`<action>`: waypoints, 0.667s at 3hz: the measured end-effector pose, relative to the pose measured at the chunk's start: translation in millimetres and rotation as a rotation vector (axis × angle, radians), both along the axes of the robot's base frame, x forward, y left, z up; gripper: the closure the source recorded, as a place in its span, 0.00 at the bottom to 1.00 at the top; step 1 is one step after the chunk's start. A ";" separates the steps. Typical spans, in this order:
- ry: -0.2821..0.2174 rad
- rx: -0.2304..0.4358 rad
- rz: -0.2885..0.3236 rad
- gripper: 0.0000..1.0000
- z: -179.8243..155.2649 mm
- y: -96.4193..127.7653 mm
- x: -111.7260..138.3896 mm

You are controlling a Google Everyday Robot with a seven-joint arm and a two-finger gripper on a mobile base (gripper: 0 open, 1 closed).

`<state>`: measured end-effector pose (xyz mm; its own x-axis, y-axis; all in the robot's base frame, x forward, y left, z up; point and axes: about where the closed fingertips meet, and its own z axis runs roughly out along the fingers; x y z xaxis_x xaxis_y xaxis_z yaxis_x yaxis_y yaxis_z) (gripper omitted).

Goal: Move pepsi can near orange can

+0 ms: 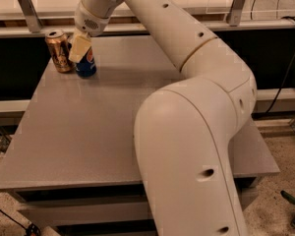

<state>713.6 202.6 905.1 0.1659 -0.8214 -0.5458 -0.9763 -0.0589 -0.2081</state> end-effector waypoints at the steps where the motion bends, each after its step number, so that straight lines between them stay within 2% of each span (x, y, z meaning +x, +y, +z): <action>1: 0.003 -0.001 0.002 0.17 -1.7 1.6 0.0; 2: 0.003 -0.001 0.002 0.00 -0.9 1.6 0.0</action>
Offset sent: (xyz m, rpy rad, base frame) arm 0.0000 -0.0005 0.0000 0.0016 -0.0017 0.0078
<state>713.5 204.3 904.2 0.1661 -0.8216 -0.5454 -0.9768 -0.0611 -0.2055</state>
